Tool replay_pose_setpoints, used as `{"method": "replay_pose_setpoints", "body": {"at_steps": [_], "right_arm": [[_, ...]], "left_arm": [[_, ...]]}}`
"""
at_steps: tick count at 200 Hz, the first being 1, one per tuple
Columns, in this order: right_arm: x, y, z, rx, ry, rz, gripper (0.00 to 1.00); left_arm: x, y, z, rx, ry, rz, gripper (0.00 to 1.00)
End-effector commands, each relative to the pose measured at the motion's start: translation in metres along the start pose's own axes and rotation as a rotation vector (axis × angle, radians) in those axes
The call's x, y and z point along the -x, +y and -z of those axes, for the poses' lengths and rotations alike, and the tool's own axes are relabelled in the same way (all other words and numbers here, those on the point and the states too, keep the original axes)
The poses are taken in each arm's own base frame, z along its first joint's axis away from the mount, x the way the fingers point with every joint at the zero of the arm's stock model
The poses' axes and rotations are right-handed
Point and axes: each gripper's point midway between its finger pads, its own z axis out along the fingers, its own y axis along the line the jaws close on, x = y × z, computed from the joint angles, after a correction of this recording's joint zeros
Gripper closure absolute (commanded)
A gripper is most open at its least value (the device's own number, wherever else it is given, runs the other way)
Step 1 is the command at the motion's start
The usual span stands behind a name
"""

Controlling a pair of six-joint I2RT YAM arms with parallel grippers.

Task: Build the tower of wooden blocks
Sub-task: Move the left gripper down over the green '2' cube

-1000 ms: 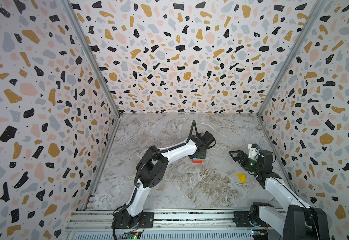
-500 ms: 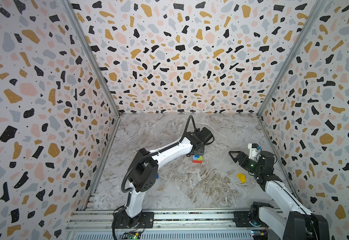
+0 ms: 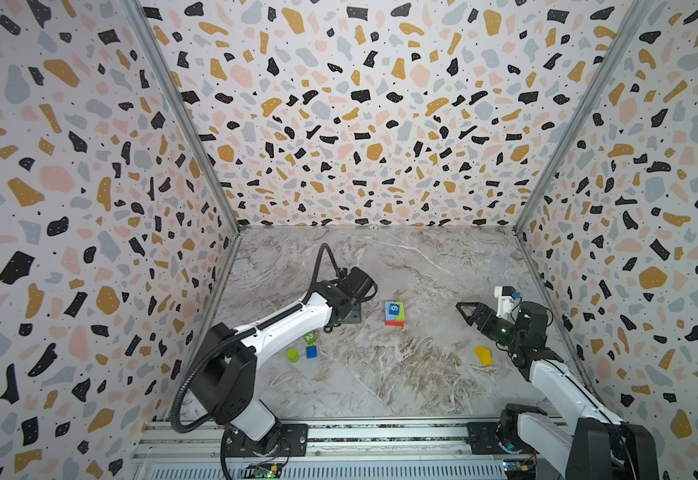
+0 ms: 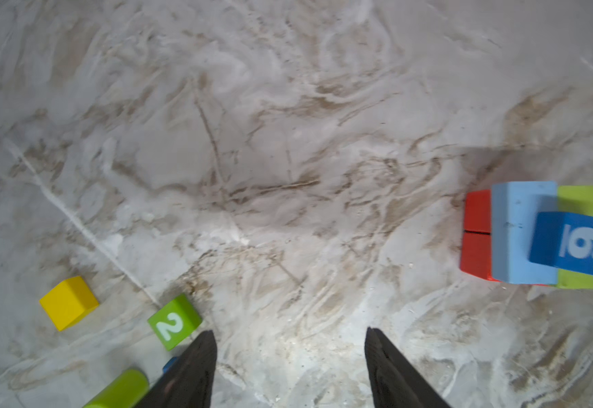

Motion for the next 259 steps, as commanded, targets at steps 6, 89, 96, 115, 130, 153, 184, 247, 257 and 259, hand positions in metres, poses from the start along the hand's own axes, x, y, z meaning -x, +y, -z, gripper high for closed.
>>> {"method": "replay_pose_setpoints", "body": {"at_steps": [6,89,96,115,130,153,184,247,257,259], "right_arm": [[-0.002,0.003,-0.003,0.019,0.007,0.028,0.01],[-0.009,0.009,-0.016,0.019,0.055,0.066,0.05],[-0.01,0.008,-0.016,0.017,0.056,0.063,0.05],[-0.01,0.008,-0.016,0.016,0.058,0.066,0.06],[-0.011,0.008,-0.016,0.013,0.059,0.067,0.07],[-0.012,0.008,-0.016,0.017,0.063,0.07,0.09],[-0.014,0.01,-0.017,0.035,0.073,0.068,0.13],[-0.016,0.009,-0.018,0.04,0.081,0.063,0.16],[-0.016,0.01,-0.018,0.043,0.082,0.064,0.16],[-0.016,0.01,-0.018,0.044,0.082,0.064,0.16]], "left_arm": [[0.006,0.02,0.001,-0.01,-0.054,0.073,0.25],[-0.019,0.077,-0.017,0.074,-0.064,0.227,0.22],[-0.023,0.08,-0.02,0.083,-0.056,0.241,0.23],[-0.033,0.087,-0.029,0.099,-0.034,0.274,0.25],[-0.04,0.09,-0.036,0.097,-0.014,0.294,0.26],[-0.046,0.09,-0.045,0.088,0.007,0.303,0.29],[-0.048,0.09,-0.053,0.095,0.016,0.296,0.36],[-0.052,0.086,-0.069,0.099,0.041,0.294,0.4],[-0.052,0.086,-0.07,0.099,0.043,0.292,0.4],[-0.053,0.086,-0.07,0.099,0.045,0.292,0.4]]}}
